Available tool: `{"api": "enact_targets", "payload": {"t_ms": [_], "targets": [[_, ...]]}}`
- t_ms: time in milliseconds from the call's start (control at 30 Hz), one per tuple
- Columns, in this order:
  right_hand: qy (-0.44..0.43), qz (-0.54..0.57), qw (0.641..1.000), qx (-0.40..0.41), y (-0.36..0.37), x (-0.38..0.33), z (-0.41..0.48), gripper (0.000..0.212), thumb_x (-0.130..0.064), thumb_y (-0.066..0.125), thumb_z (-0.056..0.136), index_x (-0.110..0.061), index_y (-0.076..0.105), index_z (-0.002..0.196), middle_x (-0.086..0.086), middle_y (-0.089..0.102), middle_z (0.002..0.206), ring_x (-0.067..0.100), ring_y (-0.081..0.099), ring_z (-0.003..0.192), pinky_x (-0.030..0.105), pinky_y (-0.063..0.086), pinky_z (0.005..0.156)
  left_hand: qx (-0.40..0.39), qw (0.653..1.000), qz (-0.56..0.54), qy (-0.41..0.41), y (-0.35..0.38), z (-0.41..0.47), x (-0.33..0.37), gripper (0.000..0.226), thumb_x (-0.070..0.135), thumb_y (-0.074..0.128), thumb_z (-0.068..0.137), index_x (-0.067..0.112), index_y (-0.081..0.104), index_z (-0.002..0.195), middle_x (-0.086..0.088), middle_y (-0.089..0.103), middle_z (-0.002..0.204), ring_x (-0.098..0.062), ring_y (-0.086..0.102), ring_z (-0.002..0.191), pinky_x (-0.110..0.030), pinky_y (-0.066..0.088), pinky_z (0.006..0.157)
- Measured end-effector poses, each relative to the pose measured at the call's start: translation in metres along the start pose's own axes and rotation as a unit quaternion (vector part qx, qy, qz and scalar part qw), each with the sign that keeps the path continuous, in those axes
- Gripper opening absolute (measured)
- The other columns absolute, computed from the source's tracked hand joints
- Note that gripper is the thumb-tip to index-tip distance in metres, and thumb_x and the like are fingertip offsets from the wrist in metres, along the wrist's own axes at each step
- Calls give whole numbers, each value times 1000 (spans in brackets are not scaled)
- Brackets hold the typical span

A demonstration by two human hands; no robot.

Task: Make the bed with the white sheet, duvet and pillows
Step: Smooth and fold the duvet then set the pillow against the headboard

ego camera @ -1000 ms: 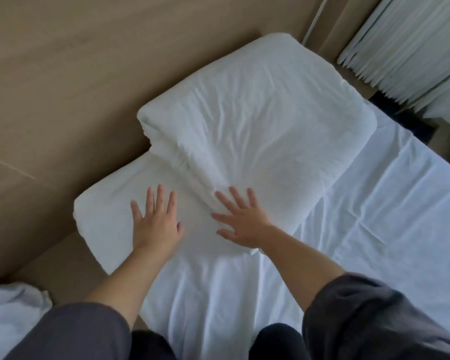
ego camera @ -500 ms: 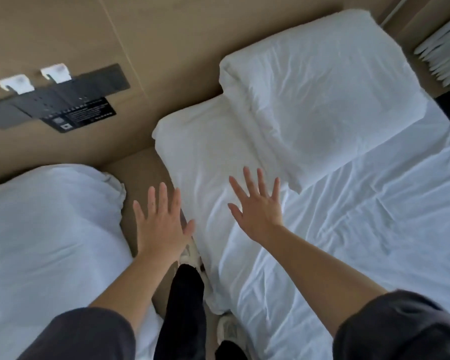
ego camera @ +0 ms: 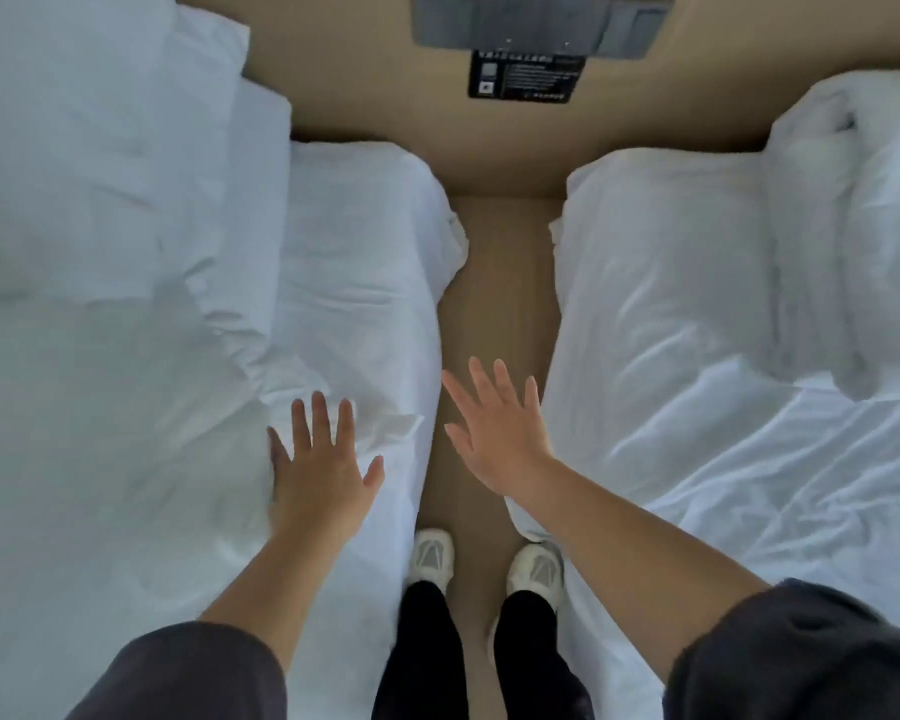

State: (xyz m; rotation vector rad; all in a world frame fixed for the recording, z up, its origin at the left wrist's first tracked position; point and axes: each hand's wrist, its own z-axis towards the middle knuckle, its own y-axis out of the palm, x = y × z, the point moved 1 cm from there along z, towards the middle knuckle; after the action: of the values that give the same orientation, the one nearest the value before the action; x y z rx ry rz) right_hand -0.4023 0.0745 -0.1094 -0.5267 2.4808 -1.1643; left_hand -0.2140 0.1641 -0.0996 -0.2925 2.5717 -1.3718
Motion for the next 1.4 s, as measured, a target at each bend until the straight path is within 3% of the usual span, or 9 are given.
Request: {"api": "enact_targets", "payload": {"t_ms": [67, 167, 333, 500, 700, 833, 1067, 1267, 1400], "targets": [[-23, 7, 999, -23, 4, -46, 11, 62, -52, 16, 103, -35, -15, 153, 3, -13, 163, 31, -9, 150, 56, 4, 119, 60, 997, -34, 39, 4, -10, -21, 75, 46, 59, 86, 6, 40, 145, -22, 30, 154, -40, 27, 142, -57, 25, 114], [-44, 46, 996, -65, 4, -111, 22, 68, -45, 31, 103, -32, -13, 154, 0, -11, 164, 28, -6, 151, 54, 10, 120, 136, 982, -36, 125, -9, -26, -33, 59, 36, 41, 89, 6, 49, 139, -17, 40, 150, -36, 33, 141, -55, 21, 115], [-8, 215, 975, -63, -23, -182, 24, 57, -42, 23, 104, -32, 1, 156, 1, 12, 163, 25, 17, 148, 48, 25, 115, 163, 985, -57, -4, -20, -43, -120, 61, 36, 39, 87, 4, 46, 139, -18, 36, 151, -32, 29, 143, -56, 15, 115], [32, 370, 926, -70, -49, -224, 19, 59, -48, 31, 103, -27, 15, 155, 2, 39, 152, 25, 40, 136, 33, 33, 104, 162, 982, -78, -63, -19, -61, -190, 64, 48, 42, 92, 24, 30, 150, -10, 17, 161, -34, 17, 147, -64, 19, 111], [81, 433, 894, -82, -52, -261, 31, 110, -73, 68, 70, -21, 15, 152, 2, 45, 144, 26, 47, 130, 43, 40, 108, 67, 954, -173, -236, 23, -78, -257, 99, 83, 25, 79, 28, -13, 152, -10, -15, 161, -35, -7, 148, -68, 18, 108], [127, 464, 873, -80, -42, -265, 40, 86, -61, 71, 77, -19, 33, 141, 2, 51, 133, 26, 52, 118, 38, 46, 91, 67, 948, -195, -242, 43, -76, -262, 106, 85, 23, 77, 22, -17, 152, -14, -20, 159, -36, -11, 147, -71, 12, 108], [99, 553, 824, -77, -62, -264, 22, 34, -41, 64, 92, -26, 49, 119, -8, 58, 94, 13, 58, 84, 30, 47, 76, 125, 945, -220, -209, 33, -86, -259, 98, 77, 18, 80, 13, 7, 154, -17, 4, 161, -38, 6, 147, -69, 13, 109], [100, 573, 810, -66, -87, -225, -6, 22, -41, 54, 98, -25, 51, 114, -9, 57, 92, 8, 56, 80, 24, 46, 68, 178, 940, -244, -156, 3, -90, -236, 88, 72, 11, 86, 16, 8, 154, -7, 5, 163, -25, 3, 150, -60, 6, 116], [125, 528, 840, -32, -71, -196, -12, 34, -45, 50, 98, -22, 51, 123, -3, 58, 108, 20, 56, 99, 35, 46, 90, 170, 954, -214, -124, 11, -94, -227, 81, 70, 12, 86, 27, 8, 155, -3, 1, 163, -26, 3, 150, -61, 6, 116]]}}
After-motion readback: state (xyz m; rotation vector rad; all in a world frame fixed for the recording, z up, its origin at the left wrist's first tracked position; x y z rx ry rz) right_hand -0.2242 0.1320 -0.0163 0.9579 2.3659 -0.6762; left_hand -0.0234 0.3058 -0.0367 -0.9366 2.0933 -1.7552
